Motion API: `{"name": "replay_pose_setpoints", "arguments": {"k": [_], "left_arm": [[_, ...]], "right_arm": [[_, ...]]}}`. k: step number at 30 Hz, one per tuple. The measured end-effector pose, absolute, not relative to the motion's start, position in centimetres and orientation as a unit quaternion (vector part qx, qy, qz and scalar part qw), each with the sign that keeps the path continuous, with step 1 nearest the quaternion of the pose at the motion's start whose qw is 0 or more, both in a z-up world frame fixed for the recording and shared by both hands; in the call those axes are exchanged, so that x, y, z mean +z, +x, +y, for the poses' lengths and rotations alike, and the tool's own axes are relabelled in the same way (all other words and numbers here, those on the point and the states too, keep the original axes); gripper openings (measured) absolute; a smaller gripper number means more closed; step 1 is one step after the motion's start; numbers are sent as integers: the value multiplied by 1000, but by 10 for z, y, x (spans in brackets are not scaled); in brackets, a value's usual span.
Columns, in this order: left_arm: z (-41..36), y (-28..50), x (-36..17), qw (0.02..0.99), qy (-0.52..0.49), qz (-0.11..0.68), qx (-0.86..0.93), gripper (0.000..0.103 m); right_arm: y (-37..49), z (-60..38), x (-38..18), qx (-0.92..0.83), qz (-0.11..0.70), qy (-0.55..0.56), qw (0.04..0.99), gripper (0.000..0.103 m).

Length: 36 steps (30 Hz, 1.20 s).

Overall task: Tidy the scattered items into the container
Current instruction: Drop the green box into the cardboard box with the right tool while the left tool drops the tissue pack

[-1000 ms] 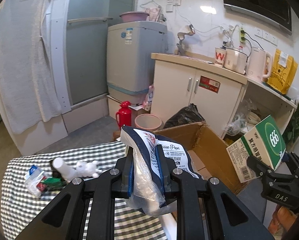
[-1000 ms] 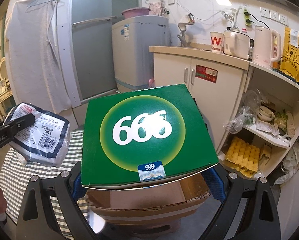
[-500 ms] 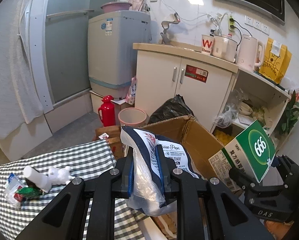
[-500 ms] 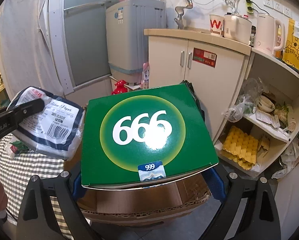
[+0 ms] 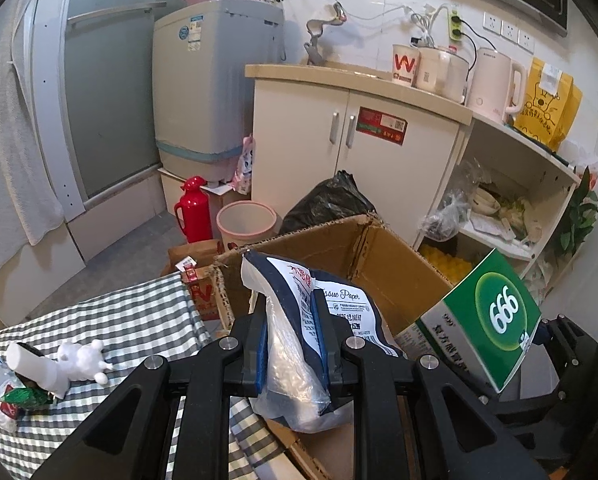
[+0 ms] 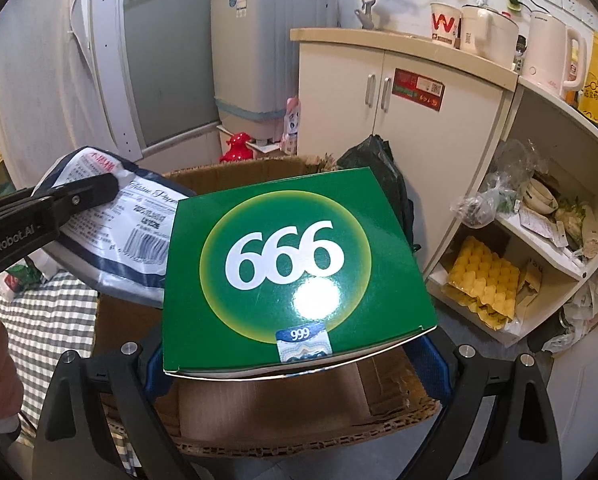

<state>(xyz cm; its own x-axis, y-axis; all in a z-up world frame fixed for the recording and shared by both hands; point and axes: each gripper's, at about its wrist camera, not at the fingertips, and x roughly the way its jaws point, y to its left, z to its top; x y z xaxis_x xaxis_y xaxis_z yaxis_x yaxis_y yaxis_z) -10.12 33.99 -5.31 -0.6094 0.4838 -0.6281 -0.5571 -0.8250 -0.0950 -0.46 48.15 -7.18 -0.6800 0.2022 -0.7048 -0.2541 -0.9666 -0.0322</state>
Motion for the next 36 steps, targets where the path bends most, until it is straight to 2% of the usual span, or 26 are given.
{"name": "replay_pose_setpoints", "arguments": {"k": [18, 31, 32, 34, 36], "left_arm": [[367, -113, -79, 298, -352, 78, 884, 19], [376, -113, -86, 301, -362, 92, 878, 21], [378, -113, -87, 303, -363, 94, 876, 23], [381, -111, -89, 306, -366, 101, 873, 36], [384, -110, -90, 306, -369, 106, 871, 61]], "right_arm": [[-11, 488, -94, 899, 30, -416, 132, 97], [1, 492, -76, 911, 44, -383, 148, 97], [2, 493, -75, 911, 45, -382, 149, 97], [3, 494, -73, 911, 45, -382, 151, 97], [4, 494, -71, 910, 45, -382, 153, 97]]}}
